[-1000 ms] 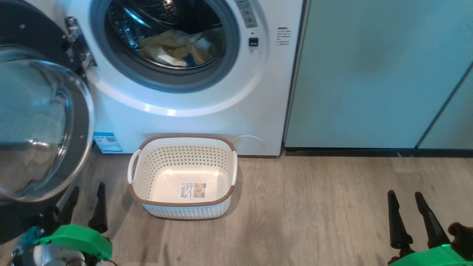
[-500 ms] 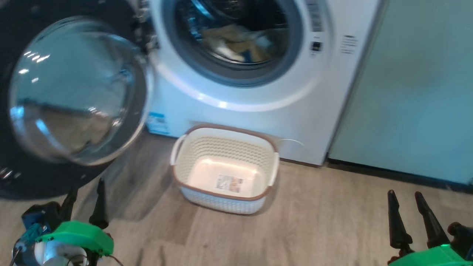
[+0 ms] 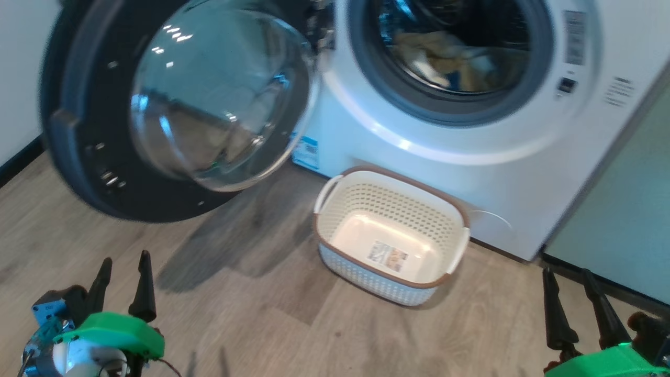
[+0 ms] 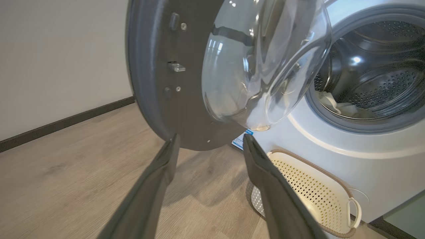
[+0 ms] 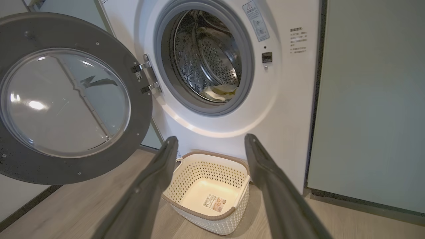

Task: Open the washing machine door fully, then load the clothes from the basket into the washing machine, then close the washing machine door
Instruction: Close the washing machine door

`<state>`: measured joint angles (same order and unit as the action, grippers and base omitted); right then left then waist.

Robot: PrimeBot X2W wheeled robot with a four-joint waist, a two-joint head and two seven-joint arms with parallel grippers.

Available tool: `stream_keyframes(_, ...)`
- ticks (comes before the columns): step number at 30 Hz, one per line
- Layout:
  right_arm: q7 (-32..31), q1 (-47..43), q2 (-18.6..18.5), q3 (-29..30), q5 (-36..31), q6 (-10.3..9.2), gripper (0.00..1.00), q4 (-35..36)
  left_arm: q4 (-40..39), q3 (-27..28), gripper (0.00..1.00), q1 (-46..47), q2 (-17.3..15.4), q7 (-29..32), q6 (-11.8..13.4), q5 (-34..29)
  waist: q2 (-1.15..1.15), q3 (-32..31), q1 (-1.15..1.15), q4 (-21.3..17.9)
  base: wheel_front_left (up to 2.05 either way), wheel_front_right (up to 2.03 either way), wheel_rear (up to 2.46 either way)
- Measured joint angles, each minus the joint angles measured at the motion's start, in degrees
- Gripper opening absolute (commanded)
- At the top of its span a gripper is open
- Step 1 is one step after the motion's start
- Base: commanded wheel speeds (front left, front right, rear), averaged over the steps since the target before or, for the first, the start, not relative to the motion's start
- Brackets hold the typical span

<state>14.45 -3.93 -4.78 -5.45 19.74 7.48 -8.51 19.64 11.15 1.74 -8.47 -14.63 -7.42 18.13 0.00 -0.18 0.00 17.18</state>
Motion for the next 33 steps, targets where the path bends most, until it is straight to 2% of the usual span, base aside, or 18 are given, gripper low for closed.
stream_keyframes(8,0.0,0.8,-0.2,-0.1,0.0,0.00,1.00,0.1,-0.1,0.1,1.00,0.8,0.5,0.0,0.0,-0.4,0.00,0.3,0.00,5.5,0.00,0.00,0.00)
stream_keyframes(17,0.0,0.7,-0.2,-0.2,0.0,0.00,1.00,0.1,0.0,0.1,1.00,0.8,0.9,0.0,0.0,-0.4,0.00,-0.3,0.00,9.3,0.00,0.00,0.00)
stream_keyframes(25,0.0,0.7,-0.2,-0.3,0.0,0.00,1.00,-0.1,-0.1,0.8,1.00,0.8,0.8,0.0,0.0,0.4,0.00,-1.1,0.00,10.5,0.00,0.00,0.00)
stream_keyframes(33,0.0,0.6,0.0,-0.8,0.0,0.00,1.00,-0.2,-0.9,2.8,1.00,0.7,0.8,0.0,0.0,5.8,0.00,-1.3,0.00,10.1,0.00,0.00,0.00)
